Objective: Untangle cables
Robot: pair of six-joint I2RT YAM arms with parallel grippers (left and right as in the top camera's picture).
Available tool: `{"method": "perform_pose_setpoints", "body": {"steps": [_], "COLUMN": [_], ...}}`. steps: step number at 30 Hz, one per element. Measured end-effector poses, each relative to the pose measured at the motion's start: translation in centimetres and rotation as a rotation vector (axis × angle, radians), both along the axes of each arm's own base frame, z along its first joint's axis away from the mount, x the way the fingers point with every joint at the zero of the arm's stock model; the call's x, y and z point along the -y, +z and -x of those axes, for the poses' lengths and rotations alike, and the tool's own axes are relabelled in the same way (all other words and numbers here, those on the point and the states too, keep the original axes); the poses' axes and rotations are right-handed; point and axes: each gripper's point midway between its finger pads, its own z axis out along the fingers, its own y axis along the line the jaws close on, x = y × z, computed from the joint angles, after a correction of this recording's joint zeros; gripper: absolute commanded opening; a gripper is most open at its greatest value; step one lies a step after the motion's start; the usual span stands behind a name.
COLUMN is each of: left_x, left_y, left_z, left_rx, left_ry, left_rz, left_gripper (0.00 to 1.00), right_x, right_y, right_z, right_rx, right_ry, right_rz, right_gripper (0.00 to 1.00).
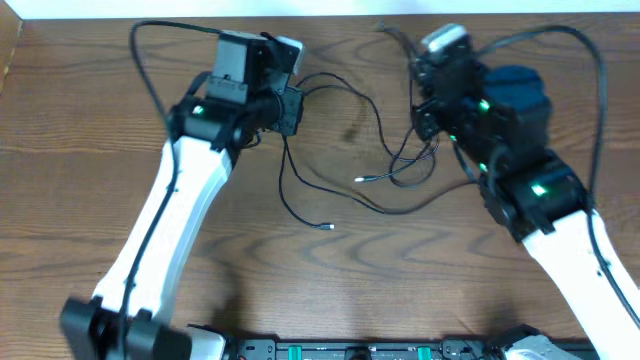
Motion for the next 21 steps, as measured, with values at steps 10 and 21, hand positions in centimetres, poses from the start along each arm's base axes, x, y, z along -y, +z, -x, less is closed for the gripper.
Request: {"method": "perform_pose_setpoints", "body": {"steps": [10, 21], "left_x": [-0.9, -1.1], "left_y": [7.6, 9.0], "left_z": [3.3, 4.2], "left_rx": [0.179, 0.212], "left_ry": [0.012, 0.012], "left_rz": [0.07, 0.08], "left_gripper": [0.07, 0.08], "right_x": [-0.4, -0.2], "right_y": [-7.1, -8.6], "right_z": [-3.2, -3.7], "right_rx": [-0.152, -0.188], "right_ry": [-0.042, -0.059], "right_rz": [0.074, 0.089], "right_gripper": [0.97, 0.99]}}
